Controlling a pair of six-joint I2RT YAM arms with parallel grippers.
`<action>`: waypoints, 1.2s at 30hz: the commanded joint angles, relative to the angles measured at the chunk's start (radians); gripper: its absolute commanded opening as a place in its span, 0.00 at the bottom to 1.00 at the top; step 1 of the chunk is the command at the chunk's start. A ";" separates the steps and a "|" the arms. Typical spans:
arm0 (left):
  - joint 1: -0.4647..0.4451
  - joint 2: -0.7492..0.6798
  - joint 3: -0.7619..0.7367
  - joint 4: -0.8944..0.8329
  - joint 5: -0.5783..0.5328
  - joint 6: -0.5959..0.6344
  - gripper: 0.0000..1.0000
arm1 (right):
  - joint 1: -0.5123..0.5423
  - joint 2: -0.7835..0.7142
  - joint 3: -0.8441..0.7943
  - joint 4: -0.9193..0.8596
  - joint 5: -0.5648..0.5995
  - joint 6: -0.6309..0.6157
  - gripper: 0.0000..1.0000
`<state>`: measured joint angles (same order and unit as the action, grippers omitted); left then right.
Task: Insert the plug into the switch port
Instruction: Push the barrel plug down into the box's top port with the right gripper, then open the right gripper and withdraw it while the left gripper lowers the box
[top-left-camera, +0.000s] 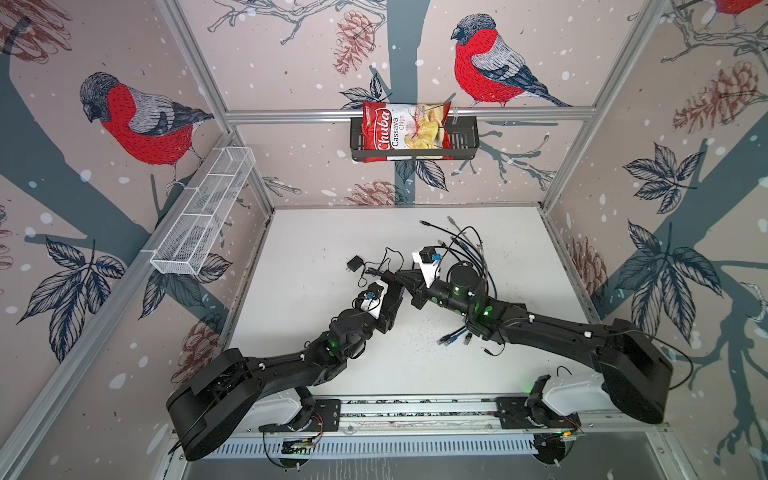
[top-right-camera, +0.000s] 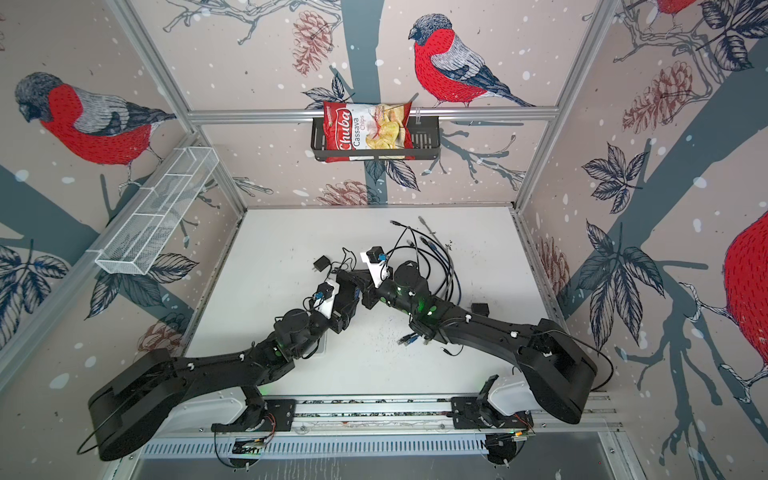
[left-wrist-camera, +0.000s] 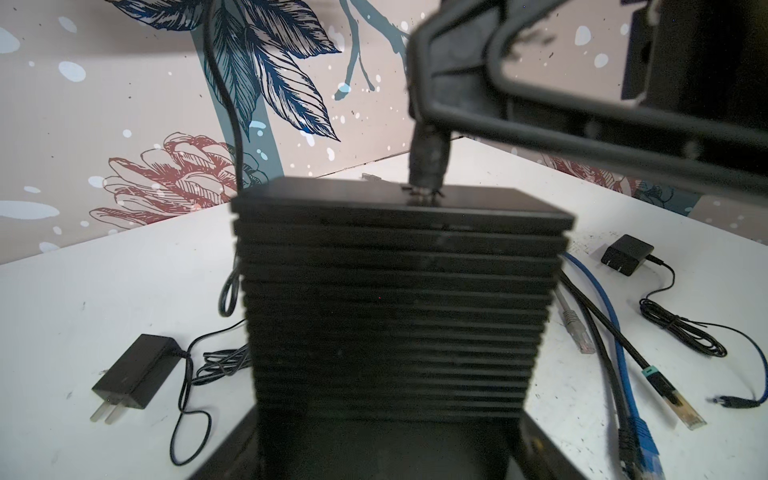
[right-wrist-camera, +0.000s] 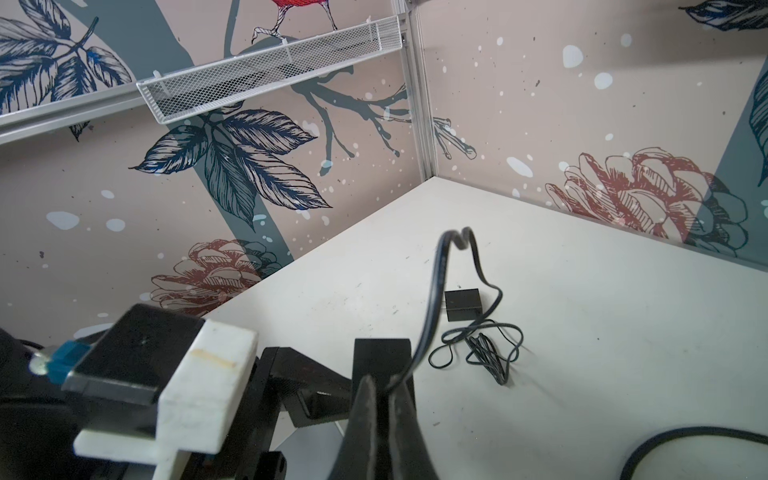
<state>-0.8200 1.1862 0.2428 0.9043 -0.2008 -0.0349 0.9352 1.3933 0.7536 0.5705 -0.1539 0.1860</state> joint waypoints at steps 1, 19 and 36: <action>0.015 -0.014 0.036 0.310 -0.011 -0.008 0.29 | 0.007 0.029 -0.006 -0.234 -0.046 0.030 0.00; 0.035 0.059 0.174 -0.051 0.004 -0.076 0.27 | -0.009 0.075 0.092 -0.335 0.099 0.079 0.00; 0.033 0.276 0.504 -0.911 -0.072 -0.348 0.26 | -0.231 -0.110 0.104 -0.407 0.226 0.112 0.73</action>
<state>-0.7872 1.4265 0.6865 0.1772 -0.2638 -0.3367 0.7330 1.3167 0.8711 0.1909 0.0071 0.2867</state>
